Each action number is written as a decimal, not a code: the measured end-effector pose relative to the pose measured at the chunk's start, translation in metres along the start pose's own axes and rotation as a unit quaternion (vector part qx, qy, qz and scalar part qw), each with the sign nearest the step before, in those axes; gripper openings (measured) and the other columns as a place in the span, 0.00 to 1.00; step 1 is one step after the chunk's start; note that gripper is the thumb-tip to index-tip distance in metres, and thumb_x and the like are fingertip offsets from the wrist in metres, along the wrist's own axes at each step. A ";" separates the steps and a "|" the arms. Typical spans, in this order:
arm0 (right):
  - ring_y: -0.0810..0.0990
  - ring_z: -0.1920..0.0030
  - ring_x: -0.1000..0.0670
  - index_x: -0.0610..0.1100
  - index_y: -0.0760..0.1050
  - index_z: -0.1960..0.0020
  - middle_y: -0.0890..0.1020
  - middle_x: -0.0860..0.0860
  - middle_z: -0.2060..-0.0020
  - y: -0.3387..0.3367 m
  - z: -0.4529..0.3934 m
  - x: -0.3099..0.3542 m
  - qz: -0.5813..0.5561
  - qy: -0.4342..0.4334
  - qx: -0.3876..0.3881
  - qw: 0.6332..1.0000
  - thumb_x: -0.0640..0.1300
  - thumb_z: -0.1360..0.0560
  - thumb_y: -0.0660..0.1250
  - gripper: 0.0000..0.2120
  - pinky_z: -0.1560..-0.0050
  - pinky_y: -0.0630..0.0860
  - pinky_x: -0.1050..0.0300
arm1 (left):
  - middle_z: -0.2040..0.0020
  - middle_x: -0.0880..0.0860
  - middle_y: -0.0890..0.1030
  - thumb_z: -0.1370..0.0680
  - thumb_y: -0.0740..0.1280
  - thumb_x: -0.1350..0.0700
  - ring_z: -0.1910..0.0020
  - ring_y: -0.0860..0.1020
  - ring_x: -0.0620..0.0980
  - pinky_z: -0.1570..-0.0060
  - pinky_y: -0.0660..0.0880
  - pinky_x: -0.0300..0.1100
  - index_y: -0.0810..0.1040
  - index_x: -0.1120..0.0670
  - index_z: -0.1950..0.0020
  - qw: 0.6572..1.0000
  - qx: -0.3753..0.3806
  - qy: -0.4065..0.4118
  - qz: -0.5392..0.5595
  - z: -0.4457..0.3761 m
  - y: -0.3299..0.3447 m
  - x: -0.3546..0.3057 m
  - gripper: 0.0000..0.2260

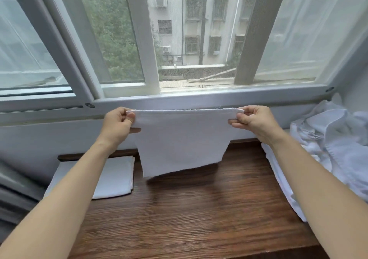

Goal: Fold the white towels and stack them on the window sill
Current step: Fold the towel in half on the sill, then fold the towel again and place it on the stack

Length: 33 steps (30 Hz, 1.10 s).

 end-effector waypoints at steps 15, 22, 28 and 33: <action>0.90 0.55 0.40 0.36 0.80 0.46 0.87 0.42 0.57 -0.001 0.081 -0.005 -0.022 -0.034 0.024 0.999 0.36 0.18 0.68 0.04 0.57 0.87 0.51 | 0.61 0.50 0.84 0.18 0.67 0.60 0.61 0.84 0.44 0.59 0.83 0.38 0.79 0.55 0.54 0.999 -0.007 0.042 0.007 0.077 -0.031 0.010 0.06; 0.85 0.53 0.49 0.51 0.86 0.52 0.87 0.50 0.53 -0.008 0.165 -0.125 0.110 0.097 0.038 0.989 0.41 0.20 0.72 0.07 0.64 0.83 0.53 | 0.62 0.51 0.83 0.17 0.67 0.59 0.61 0.78 0.48 0.64 0.74 0.30 0.81 0.55 0.52 0.983 0.113 -0.096 -0.106 0.173 -0.033 0.110 0.05; 0.84 0.51 0.52 0.46 0.85 0.50 0.87 0.50 0.53 0.004 0.178 -0.159 0.164 0.122 0.002 0.979 0.43 0.18 0.69 0.06 0.56 0.76 0.60 | 0.53 0.52 0.84 0.16 0.65 0.55 0.53 0.81 0.48 0.57 0.75 0.39 0.80 0.53 0.50 0.975 0.110 -0.149 -0.124 0.194 -0.023 0.140 0.06; 0.78 0.59 0.49 0.38 0.81 0.51 0.82 0.46 0.61 0.020 0.137 -0.183 0.175 0.147 -0.027 0.973 0.45 0.18 0.66 0.10 0.60 0.72 0.57 | 0.54 0.56 0.84 0.16 0.63 0.51 0.56 0.79 0.49 0.57 0.74 0.46 0.78 0.52 0.49 0.973 0.060 -0.187 -0.119 0.156 -0.002 0.165 0.07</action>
Point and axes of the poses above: each hand's wrist, its own z-axis away from the middle knuckle, its own y-axis out of the palm, x = y × z, the point moved 3 cm from there along -z, towards the middle knuckle
